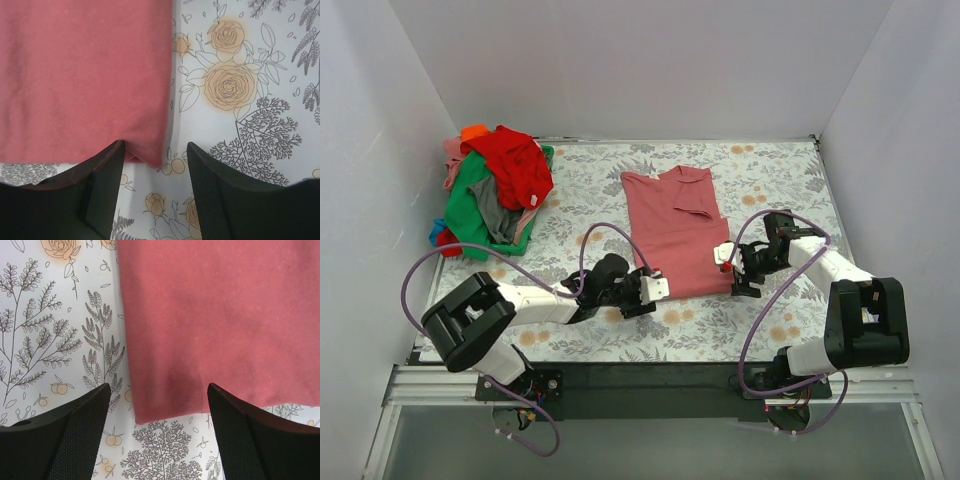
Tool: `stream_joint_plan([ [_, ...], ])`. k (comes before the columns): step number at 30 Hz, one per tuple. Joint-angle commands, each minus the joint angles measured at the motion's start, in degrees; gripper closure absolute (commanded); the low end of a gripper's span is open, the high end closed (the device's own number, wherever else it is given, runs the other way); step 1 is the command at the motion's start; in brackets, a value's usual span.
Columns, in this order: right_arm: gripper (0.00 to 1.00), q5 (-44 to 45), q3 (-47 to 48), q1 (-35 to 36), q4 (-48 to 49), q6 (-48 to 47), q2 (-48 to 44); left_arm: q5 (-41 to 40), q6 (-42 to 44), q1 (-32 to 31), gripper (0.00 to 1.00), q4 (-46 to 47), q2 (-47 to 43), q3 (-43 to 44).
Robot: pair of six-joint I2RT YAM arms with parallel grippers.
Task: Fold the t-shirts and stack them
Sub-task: Fold the tshirt
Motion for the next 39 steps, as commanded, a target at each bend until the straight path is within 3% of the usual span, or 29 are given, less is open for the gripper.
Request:
stream_joint_plan([
  [1, 0.16, 0.2, -0.6, 0.2, 0.9, 0.3, -0.5, -0.6, 0.1, -0.3, 0.49, 1.8, -6.6, -0.5],
  [6, 0.16, -0.2, -0.4, 0.3, 0.8, 0.3, -0.6, -0.9, -0.1, -0.3, 0.45, 1.5, -11.7, -2.5],
  [18, 0.18, 0.3, -1.1, 0.3, 0.7, 0.6, -0.8, 2.8, 0.4, -0.3, 0.43, 0.0, -0.2, 2.1],
  [30, 0.20, 0.4, -0.9, 0.3, 0.6, 0.9, -0.4, 0.8, -0.4, -0.3, 0.49, -4.9, 1.2, 1.5],
  [39, 0.26, 5.7, -2.5, 0.8, 0.2, -3.8, -0.2, -2.9, -2.2, -0.3, 0.55, -4.9, 5.4, 4.1],
])
